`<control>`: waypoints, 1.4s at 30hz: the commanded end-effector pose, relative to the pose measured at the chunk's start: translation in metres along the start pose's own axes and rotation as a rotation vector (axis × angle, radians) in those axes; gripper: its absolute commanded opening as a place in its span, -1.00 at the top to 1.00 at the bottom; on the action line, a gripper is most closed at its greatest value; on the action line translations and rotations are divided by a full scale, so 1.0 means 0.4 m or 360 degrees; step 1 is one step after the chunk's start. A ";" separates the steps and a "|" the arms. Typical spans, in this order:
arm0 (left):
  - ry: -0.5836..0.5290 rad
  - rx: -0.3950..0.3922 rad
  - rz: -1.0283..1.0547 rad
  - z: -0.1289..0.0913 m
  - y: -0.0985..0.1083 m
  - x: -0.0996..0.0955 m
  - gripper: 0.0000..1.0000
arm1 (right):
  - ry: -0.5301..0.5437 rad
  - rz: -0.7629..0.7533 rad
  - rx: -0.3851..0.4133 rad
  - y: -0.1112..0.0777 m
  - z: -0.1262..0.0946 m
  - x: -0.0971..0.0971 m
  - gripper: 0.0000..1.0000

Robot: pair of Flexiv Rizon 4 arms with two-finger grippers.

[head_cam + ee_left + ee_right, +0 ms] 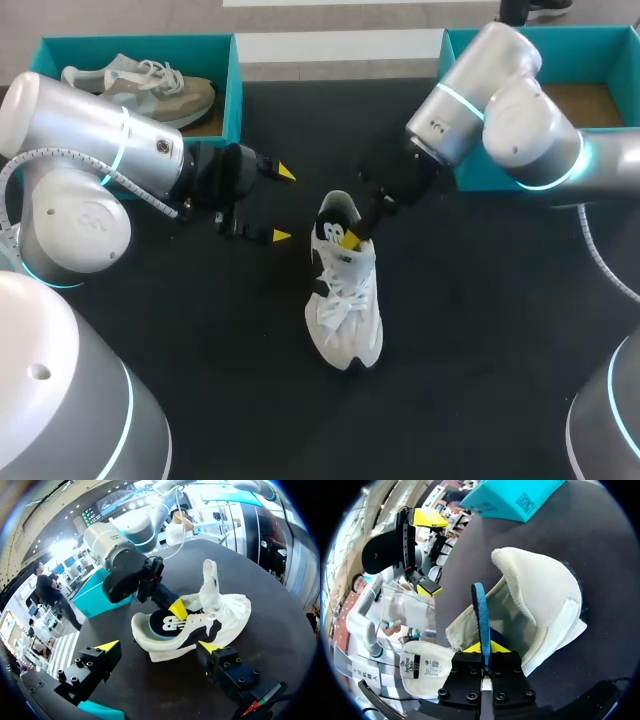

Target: Take the shoe out of the shoebox, open the shoe tongue, remove and reinsert the insole, then place the shoe into the shoebox

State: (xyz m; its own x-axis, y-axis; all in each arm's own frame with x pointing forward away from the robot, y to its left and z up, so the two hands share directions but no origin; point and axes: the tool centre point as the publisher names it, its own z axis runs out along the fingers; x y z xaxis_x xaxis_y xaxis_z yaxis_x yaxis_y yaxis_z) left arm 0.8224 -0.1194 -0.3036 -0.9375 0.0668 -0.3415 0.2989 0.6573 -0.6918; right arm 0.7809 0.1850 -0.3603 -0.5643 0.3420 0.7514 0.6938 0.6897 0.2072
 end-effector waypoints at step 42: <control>0.0001 -0.0008 0.0001 0.001 -0.002 0.001 -1.00 | -0.0307 -0.0459 -0.0414 0.190 -0.151 0.074 0.24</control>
State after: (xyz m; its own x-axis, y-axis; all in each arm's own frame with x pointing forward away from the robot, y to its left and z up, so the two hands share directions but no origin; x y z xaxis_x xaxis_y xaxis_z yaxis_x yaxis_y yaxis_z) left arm 0.8223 -0.1194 -0.3036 -0.9375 0.0669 -0.3415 0.2989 0.6573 -0.6918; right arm 0.8457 0.2102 -0.2840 -0.8053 0.2867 0.5189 0.5736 0.5979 0.5599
